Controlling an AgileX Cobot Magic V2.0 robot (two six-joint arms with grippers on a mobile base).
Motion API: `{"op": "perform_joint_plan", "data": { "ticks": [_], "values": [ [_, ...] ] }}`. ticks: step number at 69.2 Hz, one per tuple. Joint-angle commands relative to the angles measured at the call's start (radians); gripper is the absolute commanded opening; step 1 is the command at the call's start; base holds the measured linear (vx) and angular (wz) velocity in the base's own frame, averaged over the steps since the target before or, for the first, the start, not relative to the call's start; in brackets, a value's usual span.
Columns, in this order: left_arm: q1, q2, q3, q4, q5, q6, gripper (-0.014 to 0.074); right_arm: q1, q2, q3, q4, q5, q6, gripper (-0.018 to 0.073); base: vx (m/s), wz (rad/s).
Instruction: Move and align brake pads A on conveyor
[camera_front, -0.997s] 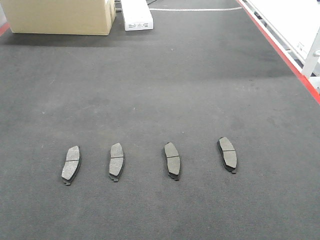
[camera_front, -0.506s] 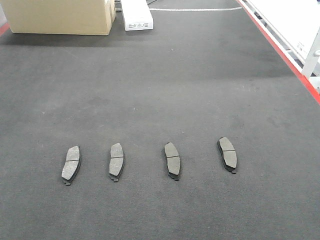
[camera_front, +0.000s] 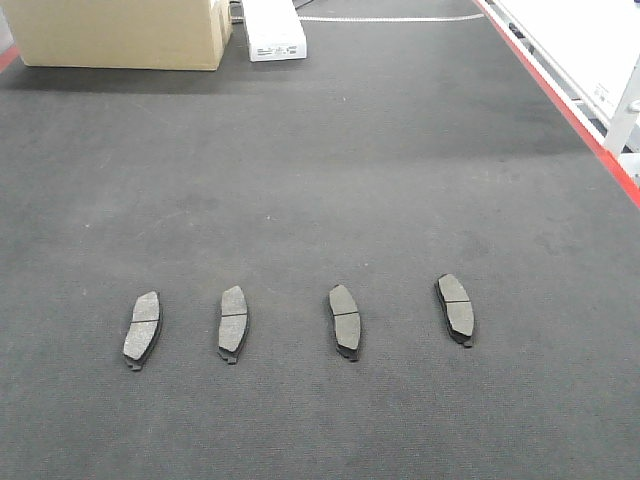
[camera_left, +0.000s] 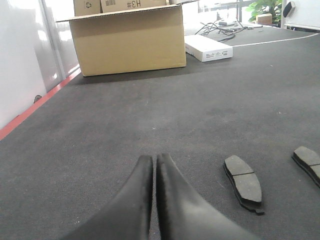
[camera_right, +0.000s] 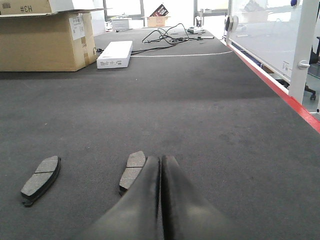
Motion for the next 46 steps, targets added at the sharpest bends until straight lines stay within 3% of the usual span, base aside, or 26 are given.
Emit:
{"op": "perform_joint_plan", "data": {
  "ticks": [1, 46],
  "values": [
    [0.002, -0.011, -0.009, -0.007, -0.076, -0.003, -0.0006, -0.004, -0.016, 0.022, -0.006, -0.071, -0.007, -0.0010, 0.00, 0.00],
    [0.002, -0.011, -0.009, -0.007, -0.076, -0.003, -0.0006, -0.004, -0.016, 0.022, -0.006, -0.071, -0.007, -0.0010, 0.00, 0.00]
  ]
}}
